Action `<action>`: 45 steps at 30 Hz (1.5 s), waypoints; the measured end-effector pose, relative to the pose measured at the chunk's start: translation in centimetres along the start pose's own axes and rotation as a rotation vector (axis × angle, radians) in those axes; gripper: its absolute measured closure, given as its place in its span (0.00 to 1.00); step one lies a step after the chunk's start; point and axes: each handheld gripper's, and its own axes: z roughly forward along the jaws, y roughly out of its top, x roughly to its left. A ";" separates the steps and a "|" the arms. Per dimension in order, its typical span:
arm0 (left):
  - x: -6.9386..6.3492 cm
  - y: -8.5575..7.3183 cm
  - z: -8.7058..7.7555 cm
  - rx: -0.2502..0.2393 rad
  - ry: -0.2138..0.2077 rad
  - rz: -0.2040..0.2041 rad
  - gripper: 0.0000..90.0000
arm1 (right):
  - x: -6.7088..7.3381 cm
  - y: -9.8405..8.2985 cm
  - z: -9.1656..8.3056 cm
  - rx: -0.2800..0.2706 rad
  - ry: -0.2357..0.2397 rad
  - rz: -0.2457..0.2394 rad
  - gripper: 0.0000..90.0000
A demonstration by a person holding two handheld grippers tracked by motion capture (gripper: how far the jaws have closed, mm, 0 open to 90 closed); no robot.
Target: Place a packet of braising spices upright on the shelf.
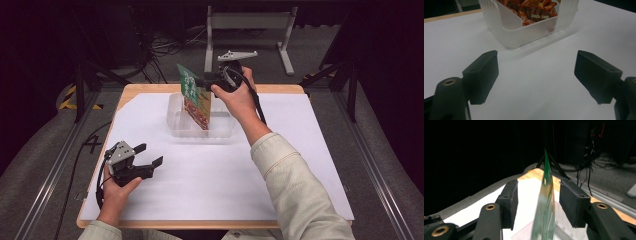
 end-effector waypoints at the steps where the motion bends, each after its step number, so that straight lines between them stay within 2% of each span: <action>1: 0.0 0.0 0.0 0.000 0.002 0.000 0.22 | 0.2 0.2 -0.4 -0.022 0.003 -0.005 0.53; 6: -0.1 0.1 -0.1 -0.002 0.003 0.002 0.23 | 0.8 0.5 -1.5 -0.048 0.014 -0.027 0.51; 11: -0.3 0.1 -0.3 -0.004 0.009 0.008 0.23 | 1.4 0.5 -3.1 -0.036 0.042 -0.063 0.48; 12: -0.4 0.2 -0.4 -0.007 0.009 -0.007 0.23 | 1.6 0.6 -3.5 -0.030 0.054 -0.079 0.47; 14: -0.5 0.3 -0.5 -0.016 0.013 -0.003 0.23 | 2.1 0.6 -4.5 -0.027 0.056 -0.117 0.45; 16: -0.5 0.3 -0.5 -0.015 0.012 -0.002 0.22 | 2.2 0.6 -5.0 -0.029 0.059 -0.124 0.44; 19: -0.6 0.3 -0.6 -0.018 0.010 0.003 0.22 | 2.5 0.1 -7.1 -0.052 0.060 -0.146 0.39; 20: -0.6 0.3 -0.6 -0.020 0.009 -0.001 0.22 | 2.5 0.1 -7.1 -0.052 0.060 -0.146 0.39; 30: -0.4 0.3 -0.4 -0.015 0.011 -0.003 0.22 | 2.0 -2.0 -11.3 -0.052 0.039 -0.162 0.32; 32: -0.5 0.2 -0.4 -0.005 0.011 -0.003 0.22 | 1.9 -2.5 -12.3 -0.055 0.037 -0.157 0.32; 34: -0.5 0.2 -0.3 -0.002 0.011 -0.003 0.22 | 1.9 -2.6 -12.7 -0.056 0.037 -0.152 0.32; 38: -0.5 0.2 -0.3 -0.007 0.006 -0.006 0.22 | 1.6 -3.4 -15.2 -0.057 0.022 -0.156 0.32; 45: -0.6 0.2 -0.1 0.001 0.001 -0.002 0.22 | 0.9 -4.3 -17.2 -0.069 0.004 -0.157 0.30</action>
